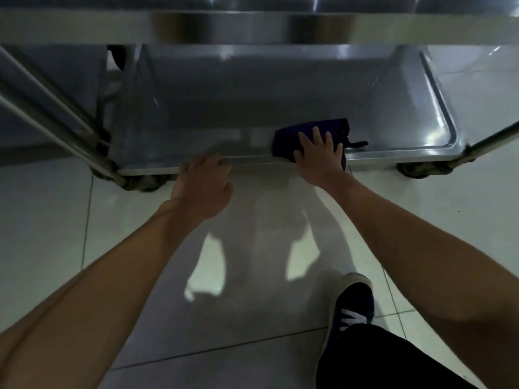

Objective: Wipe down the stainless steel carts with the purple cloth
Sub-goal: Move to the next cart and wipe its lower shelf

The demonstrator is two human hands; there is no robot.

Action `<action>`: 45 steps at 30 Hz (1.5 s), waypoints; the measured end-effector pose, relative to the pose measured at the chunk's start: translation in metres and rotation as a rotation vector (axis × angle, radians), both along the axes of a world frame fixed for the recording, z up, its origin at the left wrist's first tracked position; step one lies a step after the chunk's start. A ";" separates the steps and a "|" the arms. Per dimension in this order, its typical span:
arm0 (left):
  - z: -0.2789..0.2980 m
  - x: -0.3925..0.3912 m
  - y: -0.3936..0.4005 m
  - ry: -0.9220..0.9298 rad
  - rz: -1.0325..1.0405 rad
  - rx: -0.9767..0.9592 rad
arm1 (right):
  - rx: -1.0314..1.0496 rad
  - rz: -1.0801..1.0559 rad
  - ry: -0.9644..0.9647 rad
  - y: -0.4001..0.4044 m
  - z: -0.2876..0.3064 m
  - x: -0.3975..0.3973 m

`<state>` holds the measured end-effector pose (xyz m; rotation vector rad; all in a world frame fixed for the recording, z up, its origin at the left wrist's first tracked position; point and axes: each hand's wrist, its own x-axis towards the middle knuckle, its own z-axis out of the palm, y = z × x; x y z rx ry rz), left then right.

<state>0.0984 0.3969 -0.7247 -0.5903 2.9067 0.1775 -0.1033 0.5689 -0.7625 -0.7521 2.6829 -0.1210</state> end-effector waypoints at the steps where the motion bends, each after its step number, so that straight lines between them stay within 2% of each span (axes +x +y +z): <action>1: 0.005 -0.001 0.000 0.002 -0.011 0.008 | 0.032 0.026 -0.014 0.002 0.006 -0.002; 4: 0.008 -0.016 0.006 0.040 -0.029 0.079 | 0.038 0.025 -0.059 0.007 0.012 -0.008; 7: -0.005 -0.037 0.010 0.098 -0.042 0.126 | -0.009 0.020 0.010 0.010 -0.003 -0.004; 11: -0.028 -0.059 0.003 0.103 -0.007 0.065 | -0.080 -0.009 0.087 0.007 -0.020 -0.012; 16: -0.040 -0.088 -0.012 0.160 0.047 0.045 | -0.128 -0.011 0.108 -0.003 -0.028 -0.044; 22: -0.044 -0.108 -0.011 0.108 0.093 0.059 | -0.207 -0.061 0.104 -0.021 -0.035 -0.082; 25: -0.050 -0.110 -0.005 0.142 0.130 0.034 | -0.222 -0.067 0.103 -0.027 -0.037 -0.098; 32: -0.048 -0.153 0.014 0.253 -0.021 0.069 | -0.264 -0.073 0.120 -0.034 -0.040 -0.117; 38: -0.053 -0.172 0.035 0.179 -0.012 0.031 | -0.288 -0.009 0.127 -0.029 -0.040 -0.128; 45: -0.054 -0.191 0.064 0.247 -0.077 0.026 | -0.289 0.060 0.165 -0.005 -0.037 -0.143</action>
